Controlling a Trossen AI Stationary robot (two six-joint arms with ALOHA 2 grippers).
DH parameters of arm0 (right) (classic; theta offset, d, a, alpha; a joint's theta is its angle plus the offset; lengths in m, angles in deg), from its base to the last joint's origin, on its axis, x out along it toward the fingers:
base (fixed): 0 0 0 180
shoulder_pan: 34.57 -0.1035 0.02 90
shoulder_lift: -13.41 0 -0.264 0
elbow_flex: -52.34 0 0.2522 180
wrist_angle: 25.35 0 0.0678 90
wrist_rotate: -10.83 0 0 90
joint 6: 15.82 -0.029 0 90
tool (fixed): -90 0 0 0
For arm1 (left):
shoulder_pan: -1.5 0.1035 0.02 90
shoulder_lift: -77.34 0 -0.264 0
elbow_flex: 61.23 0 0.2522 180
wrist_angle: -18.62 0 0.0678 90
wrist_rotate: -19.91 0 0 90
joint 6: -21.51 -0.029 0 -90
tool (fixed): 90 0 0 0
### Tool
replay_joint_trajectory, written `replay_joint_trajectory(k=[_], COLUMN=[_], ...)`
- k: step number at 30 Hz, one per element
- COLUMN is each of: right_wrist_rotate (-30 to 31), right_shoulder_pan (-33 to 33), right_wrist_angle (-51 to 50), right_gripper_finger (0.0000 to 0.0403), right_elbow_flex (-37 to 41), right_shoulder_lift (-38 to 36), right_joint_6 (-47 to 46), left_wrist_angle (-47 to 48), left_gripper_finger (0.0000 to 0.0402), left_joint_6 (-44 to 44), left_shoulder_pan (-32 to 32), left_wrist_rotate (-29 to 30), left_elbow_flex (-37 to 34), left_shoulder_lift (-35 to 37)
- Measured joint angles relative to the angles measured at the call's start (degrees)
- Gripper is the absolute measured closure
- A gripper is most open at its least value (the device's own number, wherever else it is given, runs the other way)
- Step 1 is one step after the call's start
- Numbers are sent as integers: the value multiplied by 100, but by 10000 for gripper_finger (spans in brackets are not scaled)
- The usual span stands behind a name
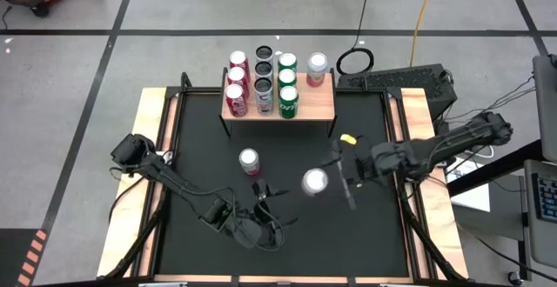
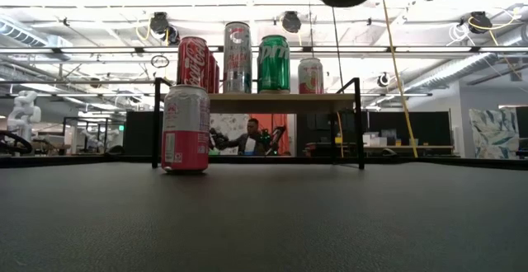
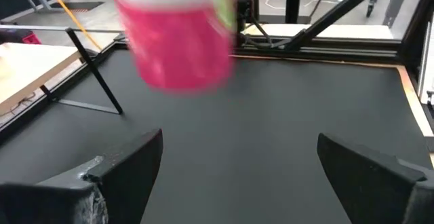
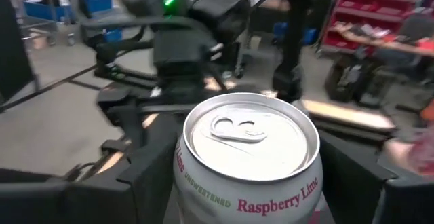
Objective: Place canned beverage on shelf
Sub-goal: Put the bottom pink soda can aligned with the other pink soda can on the shelf
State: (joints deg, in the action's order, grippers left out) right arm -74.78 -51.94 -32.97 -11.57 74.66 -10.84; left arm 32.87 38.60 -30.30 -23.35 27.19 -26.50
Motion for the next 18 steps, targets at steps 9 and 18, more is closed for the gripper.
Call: replay_joint_trajectory(k=[9, 18], right_wrist_rotate=[2, -764], right_shoulder_pan=[1059, 2525], right_wrist_angle=[-814, -1151], right_gripper_finger=[122, 122], right_elbow_flex=[-4, -4], right_shoulder_lift=[-981, -1423], right_joint_6=[814, 1165], left_wrist_angle=[25, 55], left_gripper_finger=[15, 15], left_joint_6=[-121, -134], left_shoulder_pan=[43, 219], left_wrist_rotate=[26, 24], left_elbow_flex=[0, -2], left_shoulder_lift=[-3, -6])
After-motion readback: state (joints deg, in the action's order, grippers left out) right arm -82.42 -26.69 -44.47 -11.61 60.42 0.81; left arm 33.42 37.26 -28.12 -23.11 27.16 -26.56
